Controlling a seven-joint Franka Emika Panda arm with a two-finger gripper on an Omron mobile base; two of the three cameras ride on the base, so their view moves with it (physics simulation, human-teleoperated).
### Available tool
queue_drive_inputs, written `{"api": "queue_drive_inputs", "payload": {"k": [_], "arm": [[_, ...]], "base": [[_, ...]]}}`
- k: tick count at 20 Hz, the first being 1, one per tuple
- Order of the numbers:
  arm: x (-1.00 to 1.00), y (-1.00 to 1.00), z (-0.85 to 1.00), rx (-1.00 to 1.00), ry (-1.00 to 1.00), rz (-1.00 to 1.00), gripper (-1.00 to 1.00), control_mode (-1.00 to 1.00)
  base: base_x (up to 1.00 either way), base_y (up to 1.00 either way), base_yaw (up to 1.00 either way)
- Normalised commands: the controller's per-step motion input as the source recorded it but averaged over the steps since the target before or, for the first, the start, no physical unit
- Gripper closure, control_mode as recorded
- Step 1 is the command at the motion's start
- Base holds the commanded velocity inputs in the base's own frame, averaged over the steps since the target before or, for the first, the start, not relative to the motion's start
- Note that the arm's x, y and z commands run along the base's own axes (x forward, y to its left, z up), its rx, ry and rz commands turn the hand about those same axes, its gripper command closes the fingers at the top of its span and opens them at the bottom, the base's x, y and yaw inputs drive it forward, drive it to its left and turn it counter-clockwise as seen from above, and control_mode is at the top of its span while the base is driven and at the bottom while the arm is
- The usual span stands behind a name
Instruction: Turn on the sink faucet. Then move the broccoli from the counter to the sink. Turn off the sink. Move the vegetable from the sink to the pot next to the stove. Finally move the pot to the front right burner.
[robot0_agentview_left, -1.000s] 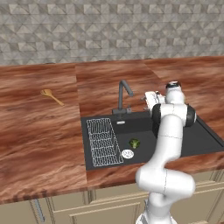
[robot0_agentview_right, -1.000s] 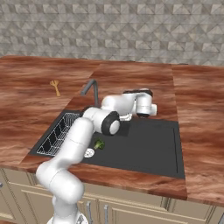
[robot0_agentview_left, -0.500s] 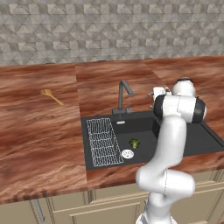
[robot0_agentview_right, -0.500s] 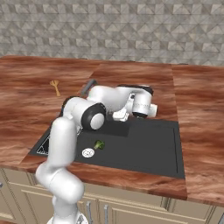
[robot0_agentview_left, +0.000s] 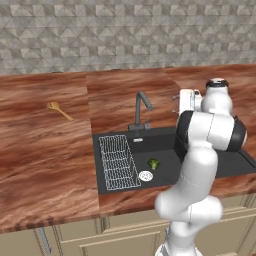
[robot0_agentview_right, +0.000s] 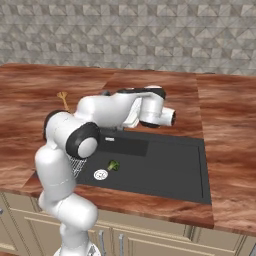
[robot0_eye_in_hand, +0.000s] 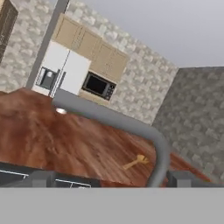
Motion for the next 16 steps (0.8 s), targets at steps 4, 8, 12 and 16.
{"api": "queue_drive_inputs", "payload": {"k": [4,8,12,16], "arm": [[-0.29,0.08,0.45,-0.06,0.21,-0.14,-1.00,-1.00],[-0.43,0.11,0.22,-0.07,0.24,-0.16,-1.00,-1.00],[-0.53,0.18,0.01,-0.06,0.27,-0.19,-1.00,-1.00],[-0.57,0.22,0.00,-0.07,0.28,-0.23,-1.00,-1.00]], "base": [[0.00,0.00,0.00],[0.00,0.00,0.00],[0.00,0.00,0.00],[0.00,0.00,0.00]]}}
